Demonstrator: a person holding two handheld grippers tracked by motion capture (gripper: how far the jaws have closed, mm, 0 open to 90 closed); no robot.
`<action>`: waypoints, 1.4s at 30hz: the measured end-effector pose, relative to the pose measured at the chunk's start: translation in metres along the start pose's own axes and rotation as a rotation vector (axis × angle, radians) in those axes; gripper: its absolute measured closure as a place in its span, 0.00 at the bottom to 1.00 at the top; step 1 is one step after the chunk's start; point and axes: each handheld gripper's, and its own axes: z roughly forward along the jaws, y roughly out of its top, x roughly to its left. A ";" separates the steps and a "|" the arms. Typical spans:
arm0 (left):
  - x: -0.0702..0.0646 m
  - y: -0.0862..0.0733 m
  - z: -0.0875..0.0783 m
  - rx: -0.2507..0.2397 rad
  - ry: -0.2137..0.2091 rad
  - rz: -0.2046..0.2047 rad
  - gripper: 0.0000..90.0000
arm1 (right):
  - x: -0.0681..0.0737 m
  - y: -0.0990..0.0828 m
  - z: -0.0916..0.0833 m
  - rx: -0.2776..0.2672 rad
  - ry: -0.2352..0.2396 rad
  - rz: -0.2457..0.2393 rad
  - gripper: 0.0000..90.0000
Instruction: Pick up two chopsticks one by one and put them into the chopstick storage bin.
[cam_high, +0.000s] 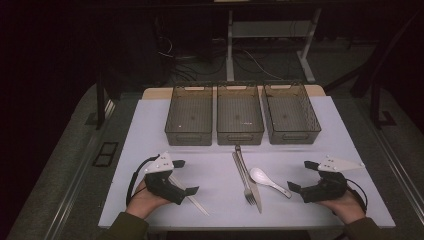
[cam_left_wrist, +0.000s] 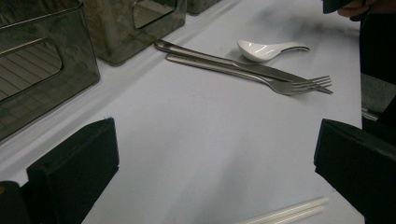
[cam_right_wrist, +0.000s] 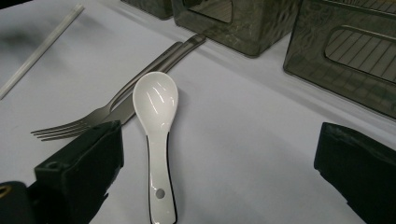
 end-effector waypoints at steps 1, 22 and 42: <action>0.000 0.000 0.000 0.001 0.001 0.001 0.00 | 0.000 0.000 0.000 0.002 0.001 -0.001 0.02; 0.000 -0.012 -0.013 0.049 -0.022 0.017 0.31 | 0.000 0.001 0.002 0.009 0.005 0.011 0.02; -0.006 -0.025 -0.005 0.206 -0.148 0.022 0.97 | 0.000 0.000 0.002 0.011 -0.004 0.030 0.02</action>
